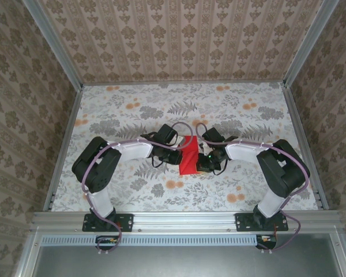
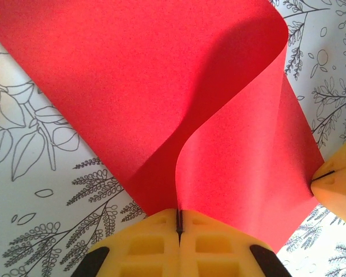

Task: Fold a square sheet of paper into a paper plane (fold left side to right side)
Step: Fold the triangle a second time at the center of the table.

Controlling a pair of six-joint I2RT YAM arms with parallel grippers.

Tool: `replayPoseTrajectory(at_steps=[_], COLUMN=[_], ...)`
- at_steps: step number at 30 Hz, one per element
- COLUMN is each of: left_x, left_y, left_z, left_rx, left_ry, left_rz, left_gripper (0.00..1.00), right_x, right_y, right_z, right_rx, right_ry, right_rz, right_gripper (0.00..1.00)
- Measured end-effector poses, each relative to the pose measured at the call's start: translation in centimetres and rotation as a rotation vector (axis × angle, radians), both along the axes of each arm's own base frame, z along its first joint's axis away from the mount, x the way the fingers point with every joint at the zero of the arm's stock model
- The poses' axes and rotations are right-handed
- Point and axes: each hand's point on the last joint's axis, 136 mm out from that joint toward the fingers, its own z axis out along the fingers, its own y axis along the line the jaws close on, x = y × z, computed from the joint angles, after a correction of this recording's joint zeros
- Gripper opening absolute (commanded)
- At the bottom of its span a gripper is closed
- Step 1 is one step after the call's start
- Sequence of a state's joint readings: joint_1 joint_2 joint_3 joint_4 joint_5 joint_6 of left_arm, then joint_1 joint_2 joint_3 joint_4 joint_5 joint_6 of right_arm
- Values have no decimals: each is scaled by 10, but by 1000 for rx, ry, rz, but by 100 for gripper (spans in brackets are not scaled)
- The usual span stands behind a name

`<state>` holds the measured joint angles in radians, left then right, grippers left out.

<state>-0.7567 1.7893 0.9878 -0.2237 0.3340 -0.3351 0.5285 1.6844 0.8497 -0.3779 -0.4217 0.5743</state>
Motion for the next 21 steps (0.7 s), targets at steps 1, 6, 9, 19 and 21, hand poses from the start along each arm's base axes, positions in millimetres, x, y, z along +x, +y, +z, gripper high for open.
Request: replayPoseTrajectory(at_steps=[1, 6, 9, 19, 21], left_x=[0, 1, 2, 5, 6], left_y=[0, 0, 1, 3, 3], left_z=[-1, -1, -1, -2, -1], left_rx=[2, 4, 10, 25, 26], left_ry=[0, -1, -10, -29, -32], left_rz=[1, 1, 0, 1, 1], left_gripper=[1, 1, 1, 1, 1], right_x=[0, 0, 0, 0, 0], right_y=[0, 0, 1, 1, 1], right_z=[0, 0, 0, 0, 0], right_rx=[0, 0, 0, -3, -4], right_ry=[0, 3, 6, 11, 13], right_rz=[0, 0, 1, 1, 1], right_gripper=[2, 2, 2, 2, 2])
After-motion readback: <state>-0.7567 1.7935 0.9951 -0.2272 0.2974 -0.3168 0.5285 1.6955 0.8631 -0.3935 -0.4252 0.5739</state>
